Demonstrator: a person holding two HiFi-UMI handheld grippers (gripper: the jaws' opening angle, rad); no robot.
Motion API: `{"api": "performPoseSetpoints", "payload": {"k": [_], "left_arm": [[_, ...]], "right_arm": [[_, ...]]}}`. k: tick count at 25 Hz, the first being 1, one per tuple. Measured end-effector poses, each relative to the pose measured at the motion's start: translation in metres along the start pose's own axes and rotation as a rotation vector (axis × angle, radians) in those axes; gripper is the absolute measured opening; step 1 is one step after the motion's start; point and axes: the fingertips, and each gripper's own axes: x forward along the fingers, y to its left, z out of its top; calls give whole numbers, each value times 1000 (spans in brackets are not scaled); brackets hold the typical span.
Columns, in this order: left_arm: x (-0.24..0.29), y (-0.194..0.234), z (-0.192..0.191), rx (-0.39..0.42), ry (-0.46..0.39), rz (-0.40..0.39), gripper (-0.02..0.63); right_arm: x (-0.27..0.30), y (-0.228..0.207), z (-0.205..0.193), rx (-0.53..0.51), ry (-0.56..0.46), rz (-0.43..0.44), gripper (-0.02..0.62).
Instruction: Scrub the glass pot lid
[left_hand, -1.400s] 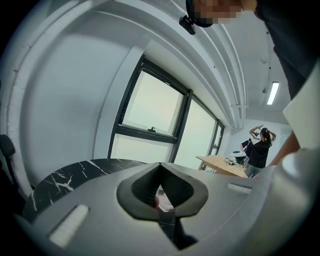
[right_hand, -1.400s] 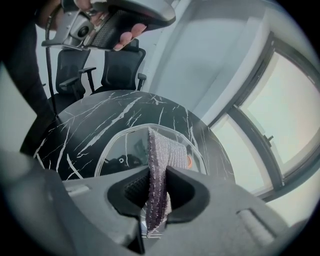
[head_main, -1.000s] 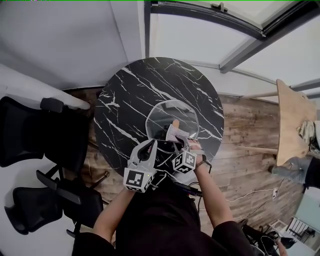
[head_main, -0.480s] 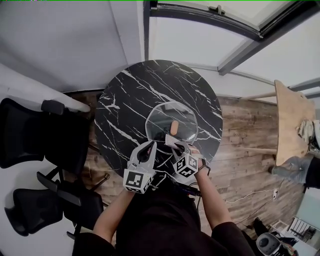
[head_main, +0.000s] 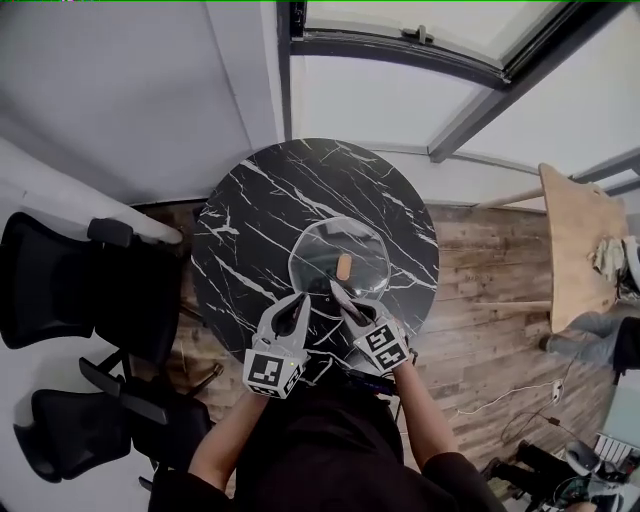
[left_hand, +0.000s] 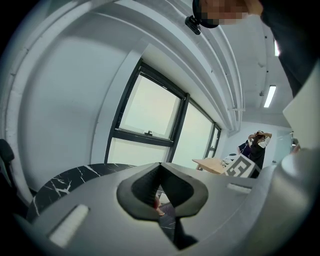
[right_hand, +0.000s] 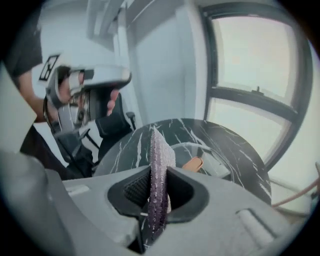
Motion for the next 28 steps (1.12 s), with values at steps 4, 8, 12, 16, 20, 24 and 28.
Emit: {"api": "performPoseSetpoints", "payload": {"k": [4, 8, 12, 16, 20, 24, 28], "left_arm": [[-1, -7, 20, 27, -18, -17, 2], [1, -4, 42, 69, -43, -20, 2], [0, -7, 69, 83, -65, -32, 2], [-10, -14, 84, 91, -77, -24, 2], [-22, -25, 92, 84, -88, -27, 2], [-27, -32, 84, 84, -82, -35, 2], [-26, -29, 87, 109, -106, -17, 2]], "right_arm": [[-38, -15, 51, 134, -197, -47, 67], [-73, -30, 95, 171, -357, -102, 67], [-108, -36, 128, 191, -521, -164, 67], [-143, -27, 152, 173, -656, -233, 69], [-164, -16, 151, 224, -724, -322, 72], [-167, -4, 138, 274, -744, -371, 74], [-169, 4, 135, 263, -753, -398, 75]]}}
